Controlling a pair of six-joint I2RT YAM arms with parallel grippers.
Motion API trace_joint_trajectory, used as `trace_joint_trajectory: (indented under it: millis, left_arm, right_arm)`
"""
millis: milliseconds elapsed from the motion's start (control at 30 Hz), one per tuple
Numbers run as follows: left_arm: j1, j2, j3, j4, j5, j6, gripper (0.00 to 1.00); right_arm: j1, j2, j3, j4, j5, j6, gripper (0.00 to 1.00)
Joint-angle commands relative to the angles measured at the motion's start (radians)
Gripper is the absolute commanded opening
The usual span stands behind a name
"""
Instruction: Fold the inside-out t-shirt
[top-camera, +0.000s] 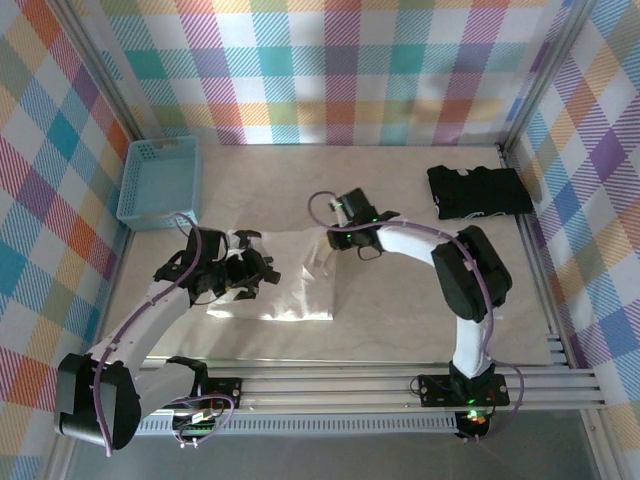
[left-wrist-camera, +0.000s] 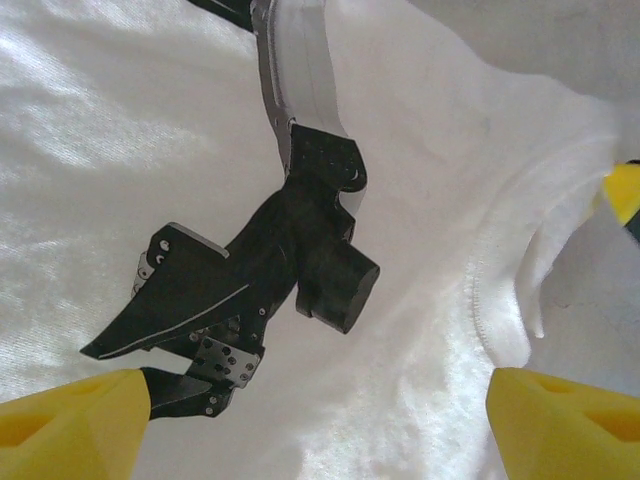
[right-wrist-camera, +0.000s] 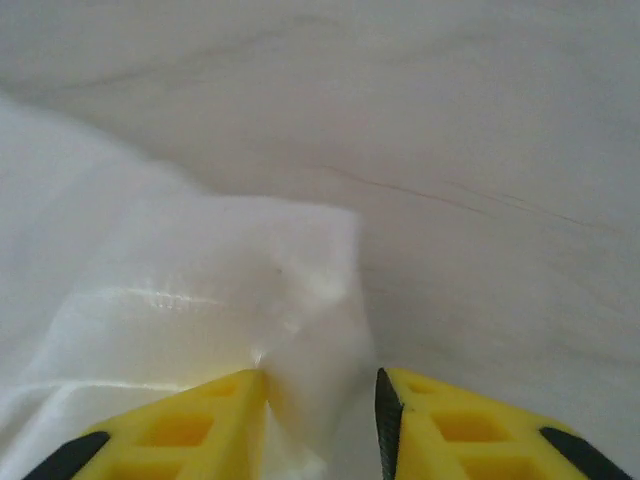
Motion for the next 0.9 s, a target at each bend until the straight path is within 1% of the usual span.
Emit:
trace_joint_trajectory:
  millis: [0, 33, 133, 200, 267, 333, 400, 467, 567, 633, 733, 800, 867]
  left_arm:
    - [-0.017, 0.019, 0.009, -0.032, 0.018, 0.047, 0.87]
    - [-0.024, 0.024, 0.015, -0.033, 0.015, 0.053, 0.87]
    - [-0.044, 0.027, 0.031, -0.023, 0.006, 0.062, 0.87]
    - [-0.059, 0.029, 0.037, 0.004, 0.009, 0.057, 0.87]
    - [-0.082, 0.047, 0.036, 0.051, 0.038, 0.044, 0.87]
    - [-0.091, 0.065, 0.039, 0.062, 0.042, 0.031, 0.86]
    - [-0.085, 0.067, 0.057, 0.019, -0.047, 0.032, 0.86]
    - [-0.054, 0.067, 0.067, 0.006, -0.114, 0.031, 0.87]
    - [0.025, 0.115, 0.073, 0.043, -0.127, 0.020, 0.87]
    - [0.062, 0.199, 0.108, 0.051, -0.147, 0.042, 0.87]
    - [0.093, 0.331, 0.148, 0.051, -0.161, 0.073, 0.87]
    - [0.100, 0.386, 0.144, 0.047, -0.138, 0.091, 0.86]
    - [0.099, 0.406, 0.116, 0.042, -0.098, 0.102, 0.85]
  right_arm:
    - [-0.022, -0.029, -0.015, -0.039, -0.079, 0.089, 0.52]
    - [-0.029, -0.035, -0.011, -0.052, -0.081, 0.082, 0.58]
    - [-0.034, -0.082, -0.010, -0.077, -0.096, 0.034, 0.62]
    - [-0.027, -0.122, -0.035, -0.039, -0.211, 0.015, 0.61]
    - [0.006, -0.144, -0.051, -0.004, -0.341, 0.023, 0.57]
    - [0.066, -0.149, -0.049, -0.016, -0.386, 0.030, 0.52]
    - [0.133, -0.160, -0.064, -0.008, -0.400, 0.039, 0.48]
    - [0.188, -0.157, -0.085, 0.031, -0.420, 0.079, 0.44]
    - [0.197, -0.086, -0.086, 0.060, -0.473, 0.180, 0.39]
    - [0.197, -0.036, -0.077, 0.014, -0.462, 0.223, 0.35]
    - [0.188, -0.019, -0.096, -0.074, -0.399, 0.245, 0.32]
    - [0.166, -0.015, -0.105, -0.122, -0.375, 0.239, 0.32]
    - [0.130, -0.010, -0.100, -0.188, -0.339, 0.208, 0.32]
